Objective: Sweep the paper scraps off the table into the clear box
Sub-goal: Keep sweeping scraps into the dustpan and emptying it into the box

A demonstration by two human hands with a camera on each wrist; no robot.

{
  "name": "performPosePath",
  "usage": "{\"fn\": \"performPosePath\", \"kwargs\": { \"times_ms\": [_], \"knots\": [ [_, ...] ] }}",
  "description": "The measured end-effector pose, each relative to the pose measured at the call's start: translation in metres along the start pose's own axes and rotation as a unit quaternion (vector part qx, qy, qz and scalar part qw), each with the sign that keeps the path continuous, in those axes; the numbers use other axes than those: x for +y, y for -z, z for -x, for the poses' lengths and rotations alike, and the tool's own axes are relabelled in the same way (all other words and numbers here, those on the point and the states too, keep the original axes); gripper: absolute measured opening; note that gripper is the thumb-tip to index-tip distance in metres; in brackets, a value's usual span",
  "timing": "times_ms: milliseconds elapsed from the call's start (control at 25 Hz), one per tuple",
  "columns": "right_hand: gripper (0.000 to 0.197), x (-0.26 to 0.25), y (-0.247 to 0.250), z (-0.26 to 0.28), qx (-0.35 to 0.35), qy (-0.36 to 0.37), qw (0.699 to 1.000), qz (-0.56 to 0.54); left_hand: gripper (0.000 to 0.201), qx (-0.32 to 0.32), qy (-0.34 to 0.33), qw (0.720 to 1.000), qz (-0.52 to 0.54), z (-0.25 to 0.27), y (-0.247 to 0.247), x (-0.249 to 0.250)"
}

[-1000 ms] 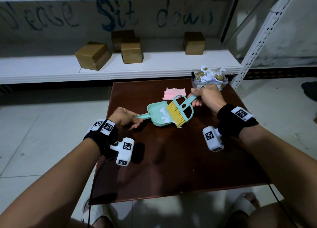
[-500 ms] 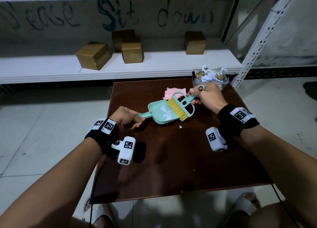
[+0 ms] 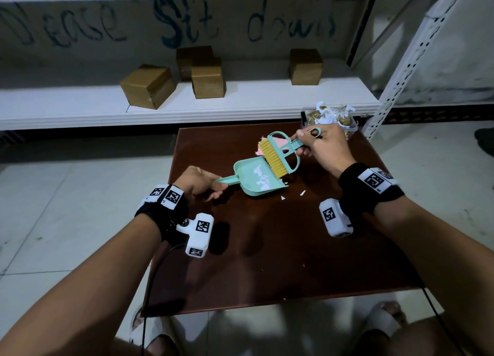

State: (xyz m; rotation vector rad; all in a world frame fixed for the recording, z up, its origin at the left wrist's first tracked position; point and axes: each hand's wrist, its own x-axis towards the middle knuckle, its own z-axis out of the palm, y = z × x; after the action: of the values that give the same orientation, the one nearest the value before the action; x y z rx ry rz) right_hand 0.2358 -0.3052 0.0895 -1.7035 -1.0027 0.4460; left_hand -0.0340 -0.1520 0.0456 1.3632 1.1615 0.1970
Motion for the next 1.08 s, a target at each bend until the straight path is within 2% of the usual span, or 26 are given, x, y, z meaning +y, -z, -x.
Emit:
{"fn": "performPosePath", "kwargs": {
  "times_ms": [120, 200, 280, 360, 480, 560, 880, 960, 1080],
  "knots": [
    [0.016, 0.008, 0.002, -0.006, 0.024, 0.0, 0.999, 0.035, 0.015, 0.008, -0.003, 1.0, -0.003, 0.002, 0.005, 0.002],
    [0.017, 0.016, 0.004, -0.01, 0.021, 0.02, 0.988, 0.152, 0.016, 0.021, -0.002, 1.0, -0.008, 0.001, 0.012, 0.001],
    [0.023, 0.025, 0.0, -0.009, -0.031, 0.028, 0.958, 0.284, 0.016, 0.035, 0.004, 0.999, -0.013, 0.001, 0.02, -0.002],
    [0.028, 0.034, -0.01, -0.007, -0.097, 0.03, 0.931, 0.352, 0.016, 0.037, 0.01, 0.999, -0.022, 0.001, 0.027, -0.005],
    [0.033, 0.037, -0.023, -0.004, -0.193, 0.037, 0.907, 0.372, 0.018, 0.029, 0.016, 0.999, -0.041, 0.002, 0.035, -0.009],
    [0.033, 0.034, -0.024, -0.003, -0.231, 0.039, 0.896, 0.377, 0.02, 0.025, 0.024, 0.998, -0.047, 0.0, 0.04, -0.013],
    [0.02, 0.02, 0.013, 0.008, -0.291, 0.042, 0.87, 0.396, 0.022, 0.007, 0.05, 0.996, -0.075, -0.001, 0.039, -0.016],
    [0.017, 0.018, 0.019, 0.011, -0.292, 0.041, 0.872, 0.389, 0.022, 0.003, 0.048, 0.996, -0.078, 0.001, 0.036, -0.014],
    [0.014, 0.014, 0.03, 0.011, -0.253, 0.03, 0.904, 0.344, 0.022, 0.0, 0.041, 0.995, -0.091, 0.003, 0.032, -0.01]
  ]
}}
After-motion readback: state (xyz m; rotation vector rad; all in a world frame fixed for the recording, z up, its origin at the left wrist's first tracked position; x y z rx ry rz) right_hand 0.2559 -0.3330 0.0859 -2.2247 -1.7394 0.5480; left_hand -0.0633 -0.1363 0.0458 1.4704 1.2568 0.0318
